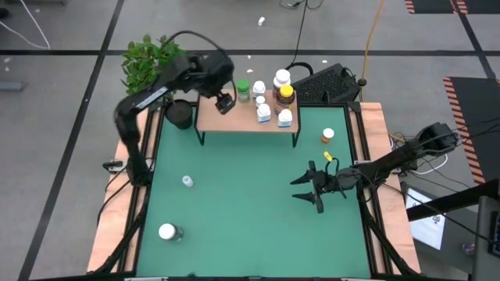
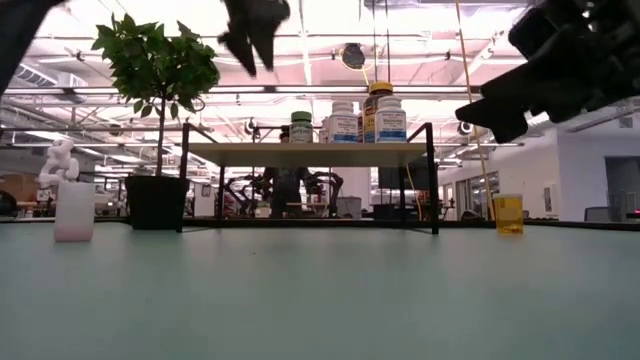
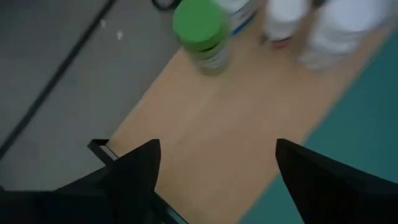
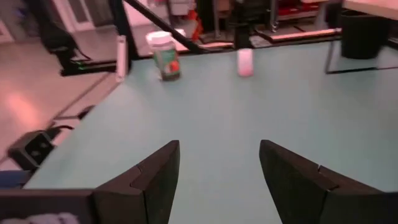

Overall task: Pick and place medicine bottles onto shelf by color
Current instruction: Put the orange pill bottle on the shelf

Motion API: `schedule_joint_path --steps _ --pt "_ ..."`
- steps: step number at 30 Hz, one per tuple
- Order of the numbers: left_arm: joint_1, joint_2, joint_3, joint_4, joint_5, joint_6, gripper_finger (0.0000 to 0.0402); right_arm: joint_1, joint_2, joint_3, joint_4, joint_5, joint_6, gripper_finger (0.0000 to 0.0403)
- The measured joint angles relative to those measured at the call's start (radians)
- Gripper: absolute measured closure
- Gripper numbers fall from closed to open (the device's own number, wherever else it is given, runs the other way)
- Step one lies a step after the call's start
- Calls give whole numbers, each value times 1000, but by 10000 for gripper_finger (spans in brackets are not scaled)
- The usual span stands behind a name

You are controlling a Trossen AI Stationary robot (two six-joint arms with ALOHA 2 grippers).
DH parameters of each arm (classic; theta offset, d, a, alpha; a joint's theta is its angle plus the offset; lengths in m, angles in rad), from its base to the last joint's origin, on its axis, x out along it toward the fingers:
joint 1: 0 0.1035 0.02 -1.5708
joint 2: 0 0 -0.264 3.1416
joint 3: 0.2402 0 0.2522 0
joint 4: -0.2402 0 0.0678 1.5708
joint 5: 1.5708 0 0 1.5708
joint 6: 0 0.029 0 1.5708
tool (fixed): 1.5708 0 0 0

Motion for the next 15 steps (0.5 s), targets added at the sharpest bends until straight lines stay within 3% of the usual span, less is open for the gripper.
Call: schedule_joint_path --steps 3,6,11,15 --pt "-88 -87 -43 30 -36 -44 104 -29 -104 59 -240 4 17 188" --pt "-197 -186 -152 126 -89 -94 125 -53 -207 182 -598 39 25 188" --pt "-433 -363 -478 389 -192 -193 153 -76 -300 464 -1186 167 63 188" --pt "-632 -444 -796 727 -233 -230 168 -120 -320 640 -1489 241 113 188"
